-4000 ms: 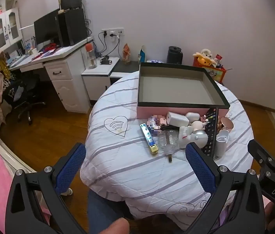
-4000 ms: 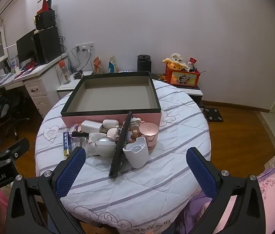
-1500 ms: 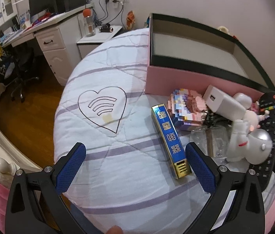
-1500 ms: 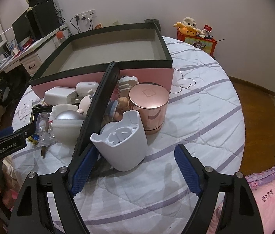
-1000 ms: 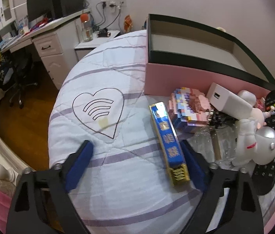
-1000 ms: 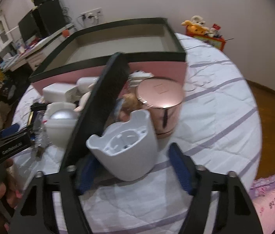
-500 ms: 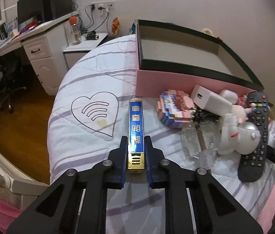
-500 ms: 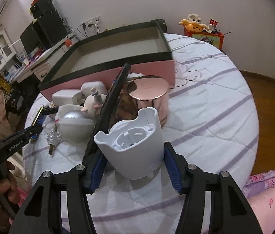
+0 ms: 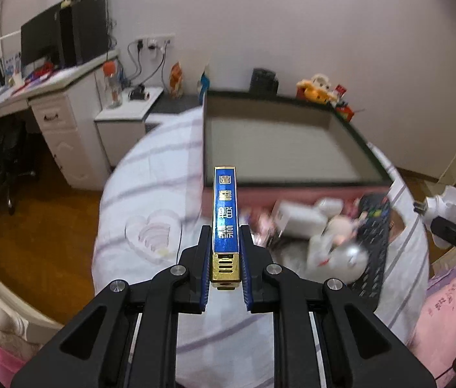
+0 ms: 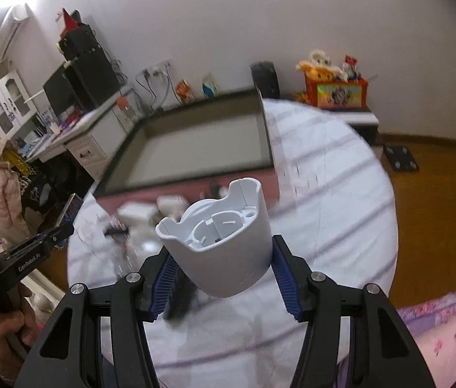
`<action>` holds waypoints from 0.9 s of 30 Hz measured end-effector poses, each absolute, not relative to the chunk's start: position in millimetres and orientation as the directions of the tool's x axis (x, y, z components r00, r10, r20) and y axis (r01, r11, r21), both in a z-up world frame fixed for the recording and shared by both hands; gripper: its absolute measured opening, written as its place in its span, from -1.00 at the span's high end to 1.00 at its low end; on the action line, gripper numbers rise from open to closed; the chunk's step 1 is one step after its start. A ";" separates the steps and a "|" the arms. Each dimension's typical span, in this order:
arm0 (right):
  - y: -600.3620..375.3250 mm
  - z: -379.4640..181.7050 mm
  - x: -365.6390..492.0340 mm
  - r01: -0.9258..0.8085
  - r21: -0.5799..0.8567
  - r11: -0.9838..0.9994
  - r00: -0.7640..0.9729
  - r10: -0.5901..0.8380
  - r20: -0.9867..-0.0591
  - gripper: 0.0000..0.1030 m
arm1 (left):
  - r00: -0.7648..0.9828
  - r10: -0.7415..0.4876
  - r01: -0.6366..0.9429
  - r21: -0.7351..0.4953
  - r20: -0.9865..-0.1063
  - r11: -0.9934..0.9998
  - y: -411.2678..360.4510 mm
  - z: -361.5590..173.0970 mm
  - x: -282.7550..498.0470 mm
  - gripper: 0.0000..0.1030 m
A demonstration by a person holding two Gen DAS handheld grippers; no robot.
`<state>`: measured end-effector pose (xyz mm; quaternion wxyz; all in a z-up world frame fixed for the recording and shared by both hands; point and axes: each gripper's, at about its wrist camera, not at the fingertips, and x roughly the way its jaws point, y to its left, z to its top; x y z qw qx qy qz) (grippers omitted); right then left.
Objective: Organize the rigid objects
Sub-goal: 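Carry both items into the box and open both tools to release them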
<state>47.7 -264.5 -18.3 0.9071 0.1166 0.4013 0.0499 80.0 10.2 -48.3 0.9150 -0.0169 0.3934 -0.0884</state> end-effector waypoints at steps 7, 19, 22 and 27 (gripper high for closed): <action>-255.6 29.1 100.4 -0.055 0.174 0.983 0.735 0.158 -0.659 -0.11 | 0.719 -0.193 0.179 -0.089 -0.667 0.980 -7.0 -5.0 126.6 0.70; -240.5 -3.9 252.6 -0.068 0.162 0.985 0.639 0.167 -0.751 -0.11 | 0.659 -0.204 0.222 -0.072 -0.724 0.972 -56.3 -22.5 254.0 0.70; -238.8 -24.4 282.3 -0.056 0.166 0.985 0.597 0.166 -0.784 -0.11 | 0.629 -0.194 0.218 -0.069 -0.753 0.974 -64.5 -40.5 279.8 0.70; -239.0 -52.7 315.4 -0.041 0.160 0.986 0.536 0.157 -0.830 -0.11 | 0.584 -0.178 0.210 -0.064 -0.792 0.976 -74.4 -65.5 312.4 0.70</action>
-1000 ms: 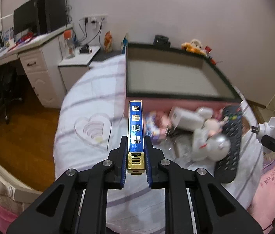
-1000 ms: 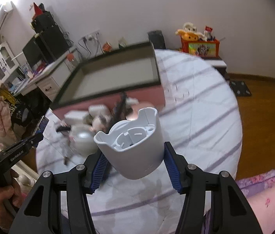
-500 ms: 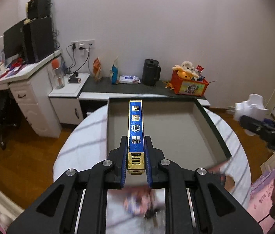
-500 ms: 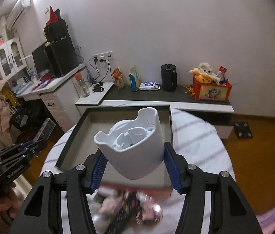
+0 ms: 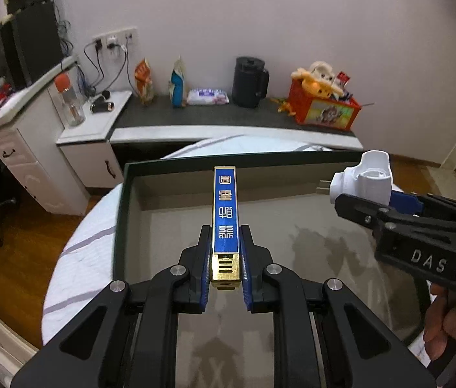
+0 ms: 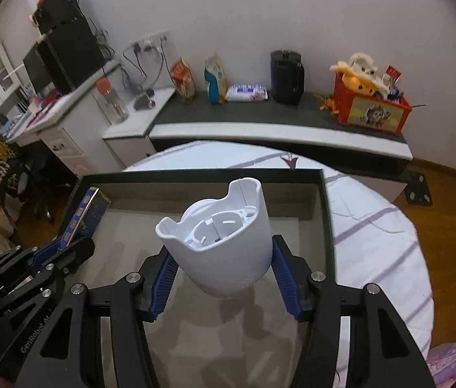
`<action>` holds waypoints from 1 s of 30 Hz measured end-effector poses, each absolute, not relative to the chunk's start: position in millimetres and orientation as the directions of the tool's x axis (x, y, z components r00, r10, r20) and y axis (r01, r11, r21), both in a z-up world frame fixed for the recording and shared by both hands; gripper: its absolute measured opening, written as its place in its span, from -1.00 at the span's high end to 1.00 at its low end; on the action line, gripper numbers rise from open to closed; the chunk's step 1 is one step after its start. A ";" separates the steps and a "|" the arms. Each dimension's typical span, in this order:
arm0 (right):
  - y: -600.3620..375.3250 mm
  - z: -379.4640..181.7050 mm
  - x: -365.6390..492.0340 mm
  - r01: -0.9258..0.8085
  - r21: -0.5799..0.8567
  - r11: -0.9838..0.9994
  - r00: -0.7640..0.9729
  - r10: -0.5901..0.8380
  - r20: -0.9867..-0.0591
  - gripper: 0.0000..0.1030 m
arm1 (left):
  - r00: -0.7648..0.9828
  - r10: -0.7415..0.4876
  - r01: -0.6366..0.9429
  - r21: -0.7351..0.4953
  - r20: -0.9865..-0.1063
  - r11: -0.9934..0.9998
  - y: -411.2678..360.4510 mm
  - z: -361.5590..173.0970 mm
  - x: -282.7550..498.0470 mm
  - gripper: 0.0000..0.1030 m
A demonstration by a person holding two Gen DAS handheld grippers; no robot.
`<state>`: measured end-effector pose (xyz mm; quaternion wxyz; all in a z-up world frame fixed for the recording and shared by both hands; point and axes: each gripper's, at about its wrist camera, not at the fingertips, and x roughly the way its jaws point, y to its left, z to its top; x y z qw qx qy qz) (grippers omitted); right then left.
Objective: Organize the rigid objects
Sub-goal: 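Carry both items into the box and open both tools to release them, then withdraw both tools from the box back toward the remaining items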
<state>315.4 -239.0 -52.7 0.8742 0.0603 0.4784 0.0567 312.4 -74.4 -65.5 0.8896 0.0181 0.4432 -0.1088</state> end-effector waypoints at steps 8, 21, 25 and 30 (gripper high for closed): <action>-234.1 -76.1 335.1 -0.033 0.116 0.993 0.475 0.118 -0.872 -0.12 | 0.532 -0.140 0.201 -0.036 -0.835 0.979 -84.6 -88.0 334.3 0.63; -233.2 -45.4 309.9 -0.023 0.083 0.996 0.508 0.083 -0.857 -0.64 | 0.622 -0.095 0.158 0.006 -0.777 0.987 -52.1 -39.7 297.0 -0.91; -234.3 -16.5 279.1 -0.002 0.114 0.993 0.566 0.095 -0.819 -0.64 | 0.679 -0.095 0.136 -0.003 -0.728 0.991 -36.5 -11.1 257.5 -0.99; -231.7 28.1 216.1 -0.013 0.136 0.991 0.653 0.111 -0.749 -0.64 | 0.735 -0.094 0.108 -0.021 -0.672 0.994 -14.0 18.9 201.6 -0.99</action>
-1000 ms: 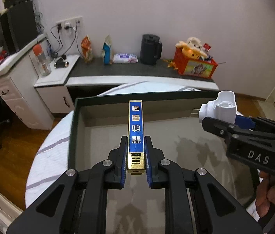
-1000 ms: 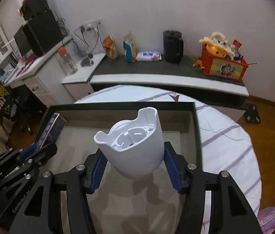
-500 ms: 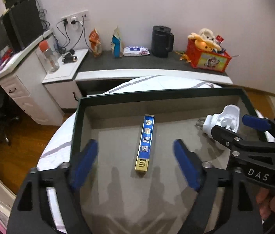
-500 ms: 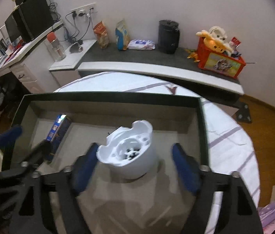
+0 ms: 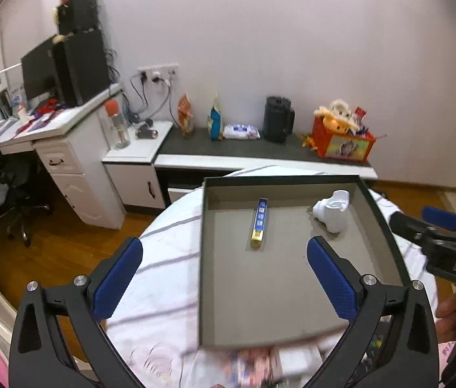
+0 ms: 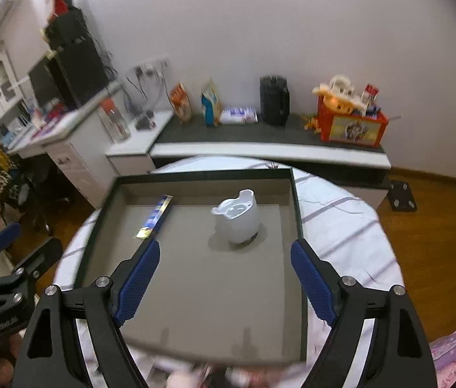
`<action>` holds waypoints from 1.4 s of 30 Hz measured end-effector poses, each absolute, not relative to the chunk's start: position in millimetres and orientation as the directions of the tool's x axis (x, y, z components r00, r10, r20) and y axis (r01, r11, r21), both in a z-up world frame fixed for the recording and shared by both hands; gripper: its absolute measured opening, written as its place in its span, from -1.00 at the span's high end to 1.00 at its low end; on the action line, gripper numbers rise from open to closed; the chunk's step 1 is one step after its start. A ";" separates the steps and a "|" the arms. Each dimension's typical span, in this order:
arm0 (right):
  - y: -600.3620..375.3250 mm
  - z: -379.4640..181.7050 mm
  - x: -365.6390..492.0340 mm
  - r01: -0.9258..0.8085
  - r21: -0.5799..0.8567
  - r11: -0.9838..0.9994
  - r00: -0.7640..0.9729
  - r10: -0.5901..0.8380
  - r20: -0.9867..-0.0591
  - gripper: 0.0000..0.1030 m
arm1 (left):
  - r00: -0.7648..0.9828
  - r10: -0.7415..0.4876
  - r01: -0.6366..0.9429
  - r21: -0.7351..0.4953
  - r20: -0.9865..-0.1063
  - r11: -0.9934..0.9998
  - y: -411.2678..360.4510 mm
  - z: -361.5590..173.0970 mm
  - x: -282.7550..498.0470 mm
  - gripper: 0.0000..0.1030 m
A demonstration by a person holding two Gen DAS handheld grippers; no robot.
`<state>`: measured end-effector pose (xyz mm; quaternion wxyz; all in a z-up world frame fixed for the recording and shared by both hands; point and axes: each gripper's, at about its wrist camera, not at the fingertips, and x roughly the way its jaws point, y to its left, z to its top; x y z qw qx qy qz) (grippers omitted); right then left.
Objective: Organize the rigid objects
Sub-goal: 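Withdraw both tools from the box back toward the remaining items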
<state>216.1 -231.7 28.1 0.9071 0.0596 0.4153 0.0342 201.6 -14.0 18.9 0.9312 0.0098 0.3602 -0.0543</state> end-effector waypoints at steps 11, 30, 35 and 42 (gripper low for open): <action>-235.1 61.8 74.6 0.028 0.123 0.992 0.759 0.059 -0.648 -0.64 | 0.803 -0.058 0.053 -0.026 -0.593 0.998 7.7 42.1 90.9 -0.99; -235.2 26.6 -31.7 0.082 0.104 0.991 0.731 0.011 -0.683 -0.64 | 0.813 -0.055 0.044 -0.032 -0.580 0.998 -5.9 17.4 -24.1 -0.99; -233.9 21.7 -37.3 0.089 0.102 0.991 0.727 0.005 -0.687 -0.64 | 0.811 -0.049 0.039 -0.029 -0.584 0.999 -4.9 15.2 -25.2 -0.99; -240.5 2.0 -23.8 0.102 0.103 0.989 0.690 0.005 -0.724 -0.64 | 0.765 -0.075 0.061 -0.044 -0.639 0.997 -9.2 -8.6 -7.7 -0.99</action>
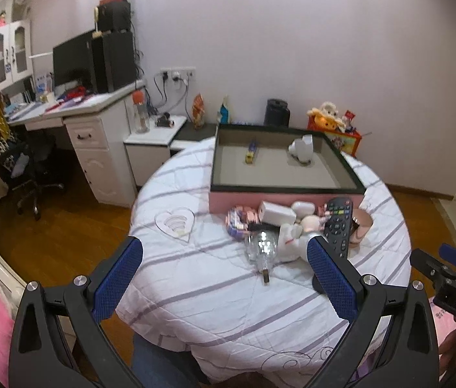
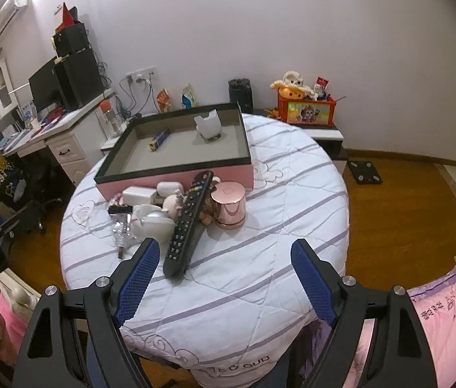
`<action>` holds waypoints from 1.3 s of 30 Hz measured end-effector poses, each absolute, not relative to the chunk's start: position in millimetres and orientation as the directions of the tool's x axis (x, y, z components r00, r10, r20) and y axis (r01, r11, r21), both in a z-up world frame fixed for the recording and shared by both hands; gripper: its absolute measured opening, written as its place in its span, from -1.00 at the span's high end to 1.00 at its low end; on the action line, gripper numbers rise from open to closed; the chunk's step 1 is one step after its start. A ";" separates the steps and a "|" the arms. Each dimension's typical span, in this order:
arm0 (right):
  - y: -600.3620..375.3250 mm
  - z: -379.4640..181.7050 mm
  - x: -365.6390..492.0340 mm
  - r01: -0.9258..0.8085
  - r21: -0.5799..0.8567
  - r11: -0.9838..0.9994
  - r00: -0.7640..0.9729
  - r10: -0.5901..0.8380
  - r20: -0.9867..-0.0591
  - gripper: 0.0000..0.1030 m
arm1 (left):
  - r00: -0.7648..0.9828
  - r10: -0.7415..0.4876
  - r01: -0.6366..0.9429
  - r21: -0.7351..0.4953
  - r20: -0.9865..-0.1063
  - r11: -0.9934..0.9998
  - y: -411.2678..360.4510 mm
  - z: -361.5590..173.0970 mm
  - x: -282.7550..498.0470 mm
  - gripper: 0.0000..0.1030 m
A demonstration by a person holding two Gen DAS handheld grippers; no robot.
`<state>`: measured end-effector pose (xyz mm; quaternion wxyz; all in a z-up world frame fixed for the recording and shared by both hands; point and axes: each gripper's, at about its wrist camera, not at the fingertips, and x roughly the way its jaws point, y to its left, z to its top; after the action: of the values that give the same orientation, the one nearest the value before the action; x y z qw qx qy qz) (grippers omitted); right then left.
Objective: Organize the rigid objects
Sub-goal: 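Withdraw both tools from the box back toward the remaining items, then grasp the clear glass bottle with the left tool while the right tool grasps the rose-gold jar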
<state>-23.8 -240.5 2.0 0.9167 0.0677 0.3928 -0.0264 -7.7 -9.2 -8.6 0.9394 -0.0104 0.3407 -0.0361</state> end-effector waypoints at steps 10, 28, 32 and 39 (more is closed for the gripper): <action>-249.8 -38.8 12.2 0.107 0.107 0.988 0.624 0.017 -0.781 -0.64 | 0.683 -0.077 0.072 -0.038 -0.726 0.997 -20.0 -62.5 32.4 -0.99; -258.4 -81.1 70.5 0.106 0.053 0.993 0.555 -0.014 -0.832 -0.64 | 0.579 -0.118 0.087 -0.083 -0.807 0.993 -37.2 -130.6 92.8 -1.00; -260.6 -86.7 79.9 0.101 0.051 0.994 0.554 -0.013 -0.832 -0.64 | 0.579 -0.127 0.081 -0.098 -0.805 0.992 -36.9 -132.7 98.9 -1.00; -266.8 -93.7 92.7 0.096 0.051 0.994 0.556 -0.011 -0.831 -0.64 | 0.595 -0.119 0.088 -0.083 -0.795 0.993 -38.1 -137.4 104.9 -0.90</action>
<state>92.7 -266.8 -93.7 0.8810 0.0449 0.4701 -0.0303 104.9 -38.1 -137.4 0.8928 -0.0174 0.4464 -0.0578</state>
